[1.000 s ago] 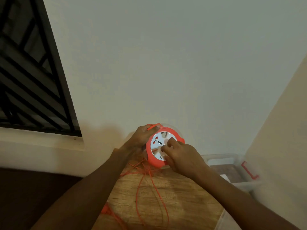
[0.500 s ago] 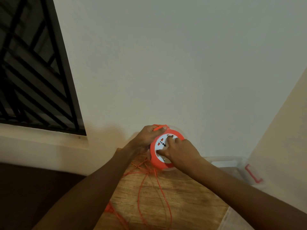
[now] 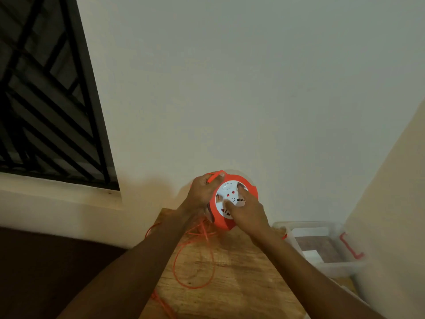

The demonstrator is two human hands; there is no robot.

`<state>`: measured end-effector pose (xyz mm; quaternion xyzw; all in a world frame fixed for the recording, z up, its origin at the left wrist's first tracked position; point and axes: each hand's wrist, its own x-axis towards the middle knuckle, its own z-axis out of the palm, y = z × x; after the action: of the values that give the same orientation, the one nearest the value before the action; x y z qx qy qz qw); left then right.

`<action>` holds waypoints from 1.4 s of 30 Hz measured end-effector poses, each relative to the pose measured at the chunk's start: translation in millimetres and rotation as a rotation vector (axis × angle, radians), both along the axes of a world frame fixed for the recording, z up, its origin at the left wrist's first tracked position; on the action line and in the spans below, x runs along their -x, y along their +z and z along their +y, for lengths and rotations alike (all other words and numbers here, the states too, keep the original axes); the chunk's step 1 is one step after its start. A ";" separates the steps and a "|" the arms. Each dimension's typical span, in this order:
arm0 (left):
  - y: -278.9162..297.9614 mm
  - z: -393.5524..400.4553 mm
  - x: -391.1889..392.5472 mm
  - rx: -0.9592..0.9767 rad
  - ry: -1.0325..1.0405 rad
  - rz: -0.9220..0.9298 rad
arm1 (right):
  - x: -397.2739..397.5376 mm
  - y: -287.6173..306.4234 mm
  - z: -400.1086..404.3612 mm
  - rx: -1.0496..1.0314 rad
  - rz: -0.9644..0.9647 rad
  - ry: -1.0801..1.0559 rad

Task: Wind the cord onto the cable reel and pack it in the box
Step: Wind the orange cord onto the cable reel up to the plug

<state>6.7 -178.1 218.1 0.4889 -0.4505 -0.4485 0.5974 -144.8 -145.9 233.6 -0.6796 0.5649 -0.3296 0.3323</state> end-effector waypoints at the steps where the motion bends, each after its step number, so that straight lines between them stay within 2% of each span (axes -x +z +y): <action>1: 0.5 0.0 -1.8 -0.007 -0.008 0.014 | 0.3 -2.6 1.7 -0.003 0.039 0.040; 3: 1.8 -0.5 -6.2 -0.032 -0.023 0.046 | 4.8 -2.0 3.9 0.070 0.231 0.113; 6: 3.8 -1.1 -12.1 -0.040 -0.050 0.074 | 16.1 7.5 5.3 0.449 0.597 0.135; 8: 4.6 -1.6 -16.2 -0.046 -0.073 0.047 | 20.8 15.8 6.3 0.682 0.752 0.285; 10: 6.4 -0.7 -18.2 -0.056 -0.119 0.009 | 24.2 20.6 5.7 0.792 0.886 0.466; 12: 7.3 -0.3 -19.7 -0.054 -0.158 -0.054 | 24.5 23.8 4.4 0.829 1.005 0.549; 15: 7.5 0.1 -23.2 -0.055 -0.175 -0.112 | 22.6 28.3 3.5 0.796 1.111 0.515; 18: 8.1 0.7 -25.6 -0.070 -0.165 -0.093 | 20.1 31.1 6.5 0.735 1.152 0.427; 22: 7.6 2.8 -22.4 -0.060 -0.179 -0.109 | 10.6 27.2 17.2 0.684 1.210 0.443; 26: 10.6 4.9 -20.1 -0.061 -0.154 -0.095 | 4.6 27.0 9.5 0.771 1.299 0.433; 28: 14.0 5.7 -18.8 -0.039 -0.145 -0.123 | 1.5 27.2 8.4 0.755 1.253 0.401; 29: 14.2 5.5 -17.6 -0.021 -0.136 -0.108 | 1.2 28.0 8.2 0.697 1.147 0.328; 31: 15.6 7.1 -15.4 0.008 -0.086 0.000 | 0.4 29.0 5.7 0.468 0.723 0.116; 33: 14.0 8.0 -12.9 0.033 -0.036 0.024 | -1.9 24.8 3.8 0.116 0.158 -0.008; 34: 12.3 7.8 -12.0 0.042 -0.024 -0.002 | -3.7 20.9 4.3 -0.029 -0.042 -0.016; 36: 11.3 9.5 -12.5 0.026 -0.013 -0.055 | -6.0 13.2 9.5 -0.227 -0.270 0.005; 37: 9.8 10.1 -13.7 0.016 -0.017 -0.070 | -5.5 11.8 13.8 -0.265 -0.314 0.019; 39: 7.4 9.2 -16.0 0.004 -0.031 -0.069 | -4.3 10.4 16.2 -0.253 -0.277 0.043; 42: 7.6 7.9 -16.3 -0.012 -0.040 -0.001 | 0.9 4.4 13.9 0.026 0.052 0.059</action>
<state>23.0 -170.2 225.7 0.4834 -0.4579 -0.4628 0.5852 -145.8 -132.0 238.0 -0.7086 0.5487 -0.3092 0.3181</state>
